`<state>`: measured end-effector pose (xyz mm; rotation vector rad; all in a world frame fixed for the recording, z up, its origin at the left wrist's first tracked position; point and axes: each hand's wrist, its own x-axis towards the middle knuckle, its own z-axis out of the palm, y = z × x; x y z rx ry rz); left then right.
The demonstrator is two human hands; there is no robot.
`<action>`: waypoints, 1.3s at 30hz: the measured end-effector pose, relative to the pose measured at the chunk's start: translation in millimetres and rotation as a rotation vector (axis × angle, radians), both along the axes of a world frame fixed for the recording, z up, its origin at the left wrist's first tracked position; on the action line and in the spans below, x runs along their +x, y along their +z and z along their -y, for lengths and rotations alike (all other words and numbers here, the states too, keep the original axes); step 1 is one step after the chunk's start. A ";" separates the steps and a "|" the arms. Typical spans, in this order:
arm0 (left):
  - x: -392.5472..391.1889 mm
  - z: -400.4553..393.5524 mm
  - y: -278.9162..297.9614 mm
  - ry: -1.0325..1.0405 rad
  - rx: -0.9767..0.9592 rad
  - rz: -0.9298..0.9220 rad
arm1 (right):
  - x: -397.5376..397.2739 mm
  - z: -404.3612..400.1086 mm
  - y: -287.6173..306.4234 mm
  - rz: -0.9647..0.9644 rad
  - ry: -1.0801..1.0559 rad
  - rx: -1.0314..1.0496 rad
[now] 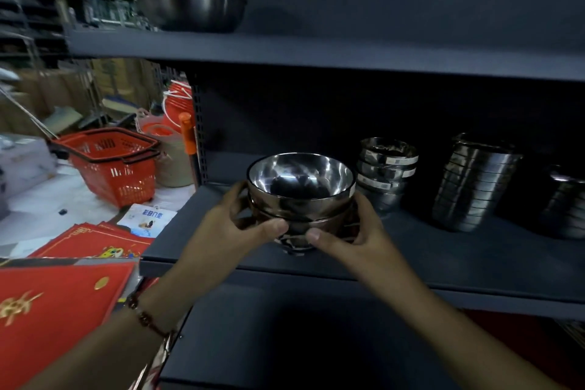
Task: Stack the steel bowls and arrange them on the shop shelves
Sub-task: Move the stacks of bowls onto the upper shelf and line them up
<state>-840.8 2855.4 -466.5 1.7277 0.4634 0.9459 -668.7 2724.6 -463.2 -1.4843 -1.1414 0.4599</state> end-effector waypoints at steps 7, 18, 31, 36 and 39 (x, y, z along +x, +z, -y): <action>-52.7 46.4 63.7 -0.016 0.123 0.031 | -46.8 47.4 62.3 0.049 0.064 0.122; -70.5 73.0 187.6 0.058 0.383 0.104 | -62.5 77.7 185.3 0.200 0.110 0.242; 34.3 -29.7 261.0 0.241 0.394 -0.012 | -5.4 -39.2 272.7 0.034 -0.083 0.039; 59.0 -57.7 261.2 0.320 0.342 -0.069 | 10.3 -70.4 278.8 0.016 -0.146 -0.033; 65.1 -67.4 261.5 0.407 0.363 -0.114 | 17.9 -86.3 278.4 0.006 -0.170 -0.042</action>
